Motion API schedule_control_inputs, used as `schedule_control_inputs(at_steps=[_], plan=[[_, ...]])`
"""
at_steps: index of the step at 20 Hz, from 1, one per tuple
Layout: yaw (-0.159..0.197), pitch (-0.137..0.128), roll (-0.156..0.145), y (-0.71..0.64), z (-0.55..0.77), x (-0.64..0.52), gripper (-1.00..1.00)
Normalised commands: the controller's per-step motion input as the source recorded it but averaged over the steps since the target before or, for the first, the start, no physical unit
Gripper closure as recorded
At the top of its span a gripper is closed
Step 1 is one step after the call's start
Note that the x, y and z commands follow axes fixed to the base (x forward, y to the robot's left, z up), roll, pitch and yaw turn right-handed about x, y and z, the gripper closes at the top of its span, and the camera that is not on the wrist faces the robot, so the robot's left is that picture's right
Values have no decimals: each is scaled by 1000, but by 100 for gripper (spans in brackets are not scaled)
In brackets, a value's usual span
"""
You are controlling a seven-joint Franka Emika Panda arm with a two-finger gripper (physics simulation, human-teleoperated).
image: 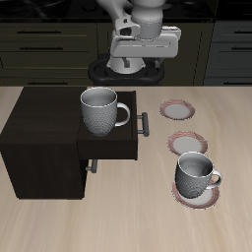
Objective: Place the porcelain mug that is on the plate onto the middle plate relative to the robot
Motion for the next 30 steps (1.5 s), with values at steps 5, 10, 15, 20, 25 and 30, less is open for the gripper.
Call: schedule_control_inputs(at_steps=[5, 10, 15, 20, 25, 30], plan=[[-13, 5, 67, 686, -28, 116, -100], [6, -5, 49, 662, -11, 161, -100], [0, 3, 11, 357, 17, 276, -100], [-6, 9, -18, 178, 132, 478, -100], [15, -14, -16, 102, 124, 414, -100], [-6, -5, -21, 53, 62, 394, -100]])
